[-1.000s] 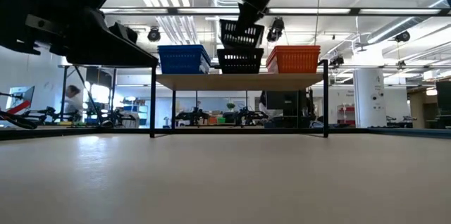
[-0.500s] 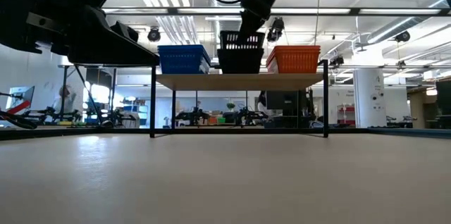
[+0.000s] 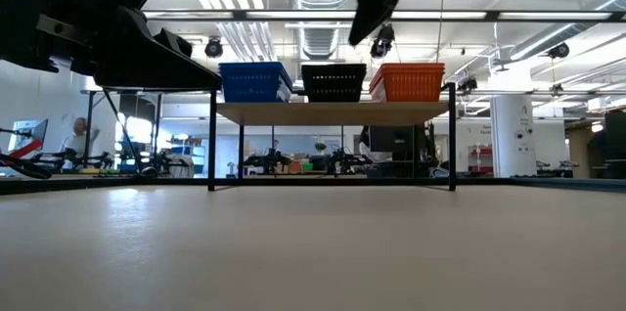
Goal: Stack baskets on shelf by color
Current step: Return to Home Position
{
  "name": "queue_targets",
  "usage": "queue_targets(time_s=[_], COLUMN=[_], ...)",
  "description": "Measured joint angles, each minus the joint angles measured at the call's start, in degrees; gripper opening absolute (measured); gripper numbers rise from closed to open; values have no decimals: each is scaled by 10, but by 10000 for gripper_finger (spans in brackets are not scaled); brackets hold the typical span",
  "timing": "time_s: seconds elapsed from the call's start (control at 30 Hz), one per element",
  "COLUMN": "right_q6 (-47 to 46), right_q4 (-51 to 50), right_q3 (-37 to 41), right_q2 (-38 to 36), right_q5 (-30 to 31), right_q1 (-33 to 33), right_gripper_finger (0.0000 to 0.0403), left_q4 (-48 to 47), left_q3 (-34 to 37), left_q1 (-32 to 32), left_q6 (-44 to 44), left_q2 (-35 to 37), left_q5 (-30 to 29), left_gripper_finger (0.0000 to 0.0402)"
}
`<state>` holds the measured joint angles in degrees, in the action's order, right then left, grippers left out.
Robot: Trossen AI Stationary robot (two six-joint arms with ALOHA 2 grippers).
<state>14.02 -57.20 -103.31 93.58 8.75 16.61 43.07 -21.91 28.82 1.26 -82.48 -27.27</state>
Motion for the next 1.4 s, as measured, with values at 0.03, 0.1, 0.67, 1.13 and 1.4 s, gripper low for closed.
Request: queue_targets(time_s=[0.03, 0.1, 0.67, 1.13, 1.4], right_q6=[-11, -24, -279, -282, -264], right_q4=[-5, -8, 380, 636, 657], right_q3=[9, 39, 685, 952, 1015], right_q2=[-11, -39, -457, -698, -811], right_q5=[-2, -17, -77, -137, -137], right_q1=[-6, -23, -255, -275, -275], right_gripper_finger=[153, 141, 20, 9, 9], left_q4=[0, 0, 2, 64, 75], left_q3=[0, 0, 0, 0, 15], left_q1=[0, 0, -7, -69, -164], left_q6=[0, 6, 25, 42, 74], left_q2=[0, 0, 1, 1, 46], left_q5=[0, 0, -17, -21, 81], left_gripper_finger=[68, 68, 68, 68, 48])
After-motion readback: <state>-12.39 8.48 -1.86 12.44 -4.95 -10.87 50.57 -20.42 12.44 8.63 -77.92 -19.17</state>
